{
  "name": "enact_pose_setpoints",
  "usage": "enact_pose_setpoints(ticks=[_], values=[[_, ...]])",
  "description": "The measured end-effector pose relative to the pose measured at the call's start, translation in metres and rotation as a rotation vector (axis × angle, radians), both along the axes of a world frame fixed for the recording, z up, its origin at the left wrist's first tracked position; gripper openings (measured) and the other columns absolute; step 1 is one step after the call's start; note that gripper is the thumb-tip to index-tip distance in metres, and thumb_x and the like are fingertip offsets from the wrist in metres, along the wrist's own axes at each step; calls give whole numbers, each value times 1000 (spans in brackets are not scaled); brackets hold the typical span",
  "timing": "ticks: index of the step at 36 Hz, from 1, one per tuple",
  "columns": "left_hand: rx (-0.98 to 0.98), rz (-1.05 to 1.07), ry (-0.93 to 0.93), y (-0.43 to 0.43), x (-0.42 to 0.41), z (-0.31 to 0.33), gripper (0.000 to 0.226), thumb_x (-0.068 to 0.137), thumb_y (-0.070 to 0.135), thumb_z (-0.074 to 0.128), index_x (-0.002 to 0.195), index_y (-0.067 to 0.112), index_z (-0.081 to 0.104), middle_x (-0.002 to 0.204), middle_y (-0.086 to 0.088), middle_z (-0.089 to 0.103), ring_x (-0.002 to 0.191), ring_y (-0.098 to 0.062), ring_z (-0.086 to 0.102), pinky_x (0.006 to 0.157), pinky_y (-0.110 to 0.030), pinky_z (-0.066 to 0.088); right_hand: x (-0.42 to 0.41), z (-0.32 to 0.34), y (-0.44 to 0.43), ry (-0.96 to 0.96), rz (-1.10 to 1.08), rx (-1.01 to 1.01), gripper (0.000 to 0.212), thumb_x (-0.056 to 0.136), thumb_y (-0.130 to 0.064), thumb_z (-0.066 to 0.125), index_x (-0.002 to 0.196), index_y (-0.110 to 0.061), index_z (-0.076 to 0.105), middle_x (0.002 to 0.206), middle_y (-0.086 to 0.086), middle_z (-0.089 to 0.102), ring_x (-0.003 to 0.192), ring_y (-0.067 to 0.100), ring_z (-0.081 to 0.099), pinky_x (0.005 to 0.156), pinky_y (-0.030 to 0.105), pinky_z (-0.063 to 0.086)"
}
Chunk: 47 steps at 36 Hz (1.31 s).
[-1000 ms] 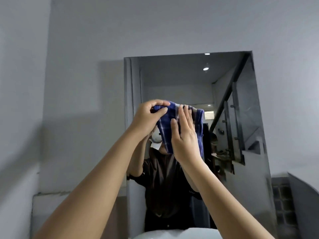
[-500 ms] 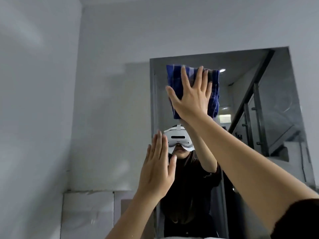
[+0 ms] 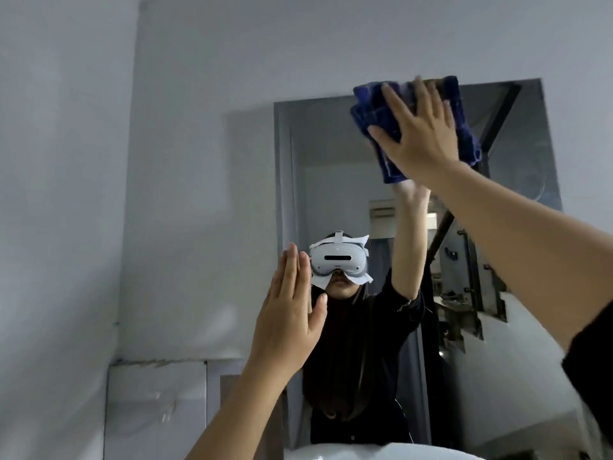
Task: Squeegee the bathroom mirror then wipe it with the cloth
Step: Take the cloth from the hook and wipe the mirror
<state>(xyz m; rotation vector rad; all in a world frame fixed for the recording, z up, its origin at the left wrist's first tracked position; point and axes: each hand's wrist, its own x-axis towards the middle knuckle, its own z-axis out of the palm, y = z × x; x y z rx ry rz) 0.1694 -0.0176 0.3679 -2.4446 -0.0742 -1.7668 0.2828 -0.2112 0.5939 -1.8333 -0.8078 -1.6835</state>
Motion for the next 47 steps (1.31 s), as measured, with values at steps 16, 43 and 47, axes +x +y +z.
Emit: enact_pose_setpoints(ticks=[16, 43, 47], values=[[-15, -27, 6, -11, -1, -15, 73, 92, 38, 46, 147, 8, 10, 157, -10, 3, 145, -19, 0, 116, -35, 18, -4, -83, 15, 332, 49, 546, 63, 90, -57, 34, 146, -35, 15, 156, 17, 5, 144, 32, 1, 114, 49, 4], [-125, -22, 63, -30, 2, -79, 80, 89, 44, 48, 148, 12, 5, 158, -4, -4, 145, -16, -3, 115, -38, 19, 51, -174, -87, 260, -55, 285, 54, 95, -52, 30, 145, -34, 20, 156, 13, 13, 144, 31, 8, 116, 49, 9], [-140, -16, 86, -36, 1, -89, 80, 90, 43, 48, 148, 12, 2, 157, -4, -7, 144, -16, -5, 116, -37, 16, 24, -201, -40, 399, -2, 489, 56, 93, -52, 32, 145, -36, 19, 157, 12, 8, 144, 29, 4, 115, 48, 8]])
